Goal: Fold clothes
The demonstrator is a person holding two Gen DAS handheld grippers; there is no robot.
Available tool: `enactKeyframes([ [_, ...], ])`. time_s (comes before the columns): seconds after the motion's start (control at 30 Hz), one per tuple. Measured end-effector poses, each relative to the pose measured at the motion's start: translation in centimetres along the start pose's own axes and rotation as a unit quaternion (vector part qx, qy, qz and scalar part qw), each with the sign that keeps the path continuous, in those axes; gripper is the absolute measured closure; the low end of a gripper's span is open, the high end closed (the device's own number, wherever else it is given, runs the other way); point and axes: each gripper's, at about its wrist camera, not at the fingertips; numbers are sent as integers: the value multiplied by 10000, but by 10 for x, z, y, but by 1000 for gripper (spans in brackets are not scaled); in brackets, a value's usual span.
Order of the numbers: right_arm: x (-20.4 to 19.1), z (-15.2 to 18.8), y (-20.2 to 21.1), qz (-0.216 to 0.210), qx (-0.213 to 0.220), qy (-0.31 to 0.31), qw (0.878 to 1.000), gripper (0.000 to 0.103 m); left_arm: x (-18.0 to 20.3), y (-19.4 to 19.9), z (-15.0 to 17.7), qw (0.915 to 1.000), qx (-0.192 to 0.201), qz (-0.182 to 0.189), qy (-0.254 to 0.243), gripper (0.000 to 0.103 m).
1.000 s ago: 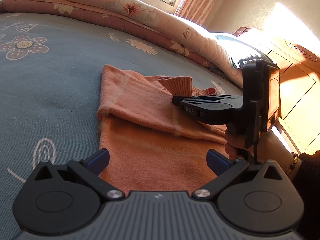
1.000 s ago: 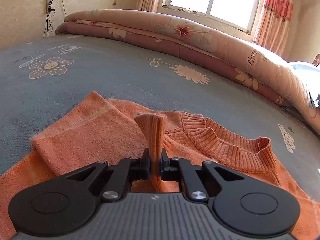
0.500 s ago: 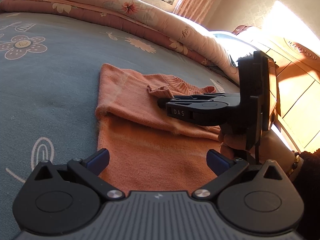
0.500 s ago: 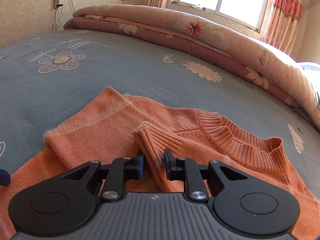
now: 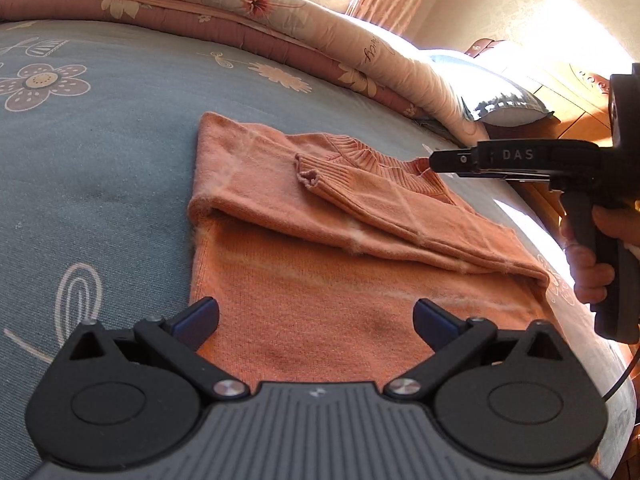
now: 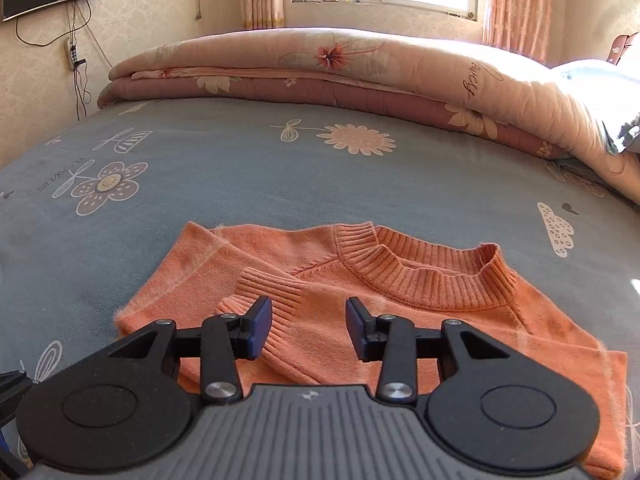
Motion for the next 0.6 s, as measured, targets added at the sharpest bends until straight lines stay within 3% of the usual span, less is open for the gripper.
enactKeyframes([
  [0.23, 84, 21, 67, 1117, 25, 78, 9937, 52, 6, -5, 7, 9996, -51, -58, -285, 1],
  [0.43, 140, 81, 109, 2143, -31, -40, 9768, 52, 13, -8, 13, 9979, -2, -127, -628, 1],
  [0.6, 108, 94, 95, 1671, 114, 399, 9851, 53, 18, -10, 17, 9962, 38, -180, -857, 1],
])
Point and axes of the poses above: each gripper's, at about its wrist camera, not at the fingertips, and y roughly against the way its jaws point, x to its right, z to its underside, and after that the axes turned 15 degrees about x, right-handed
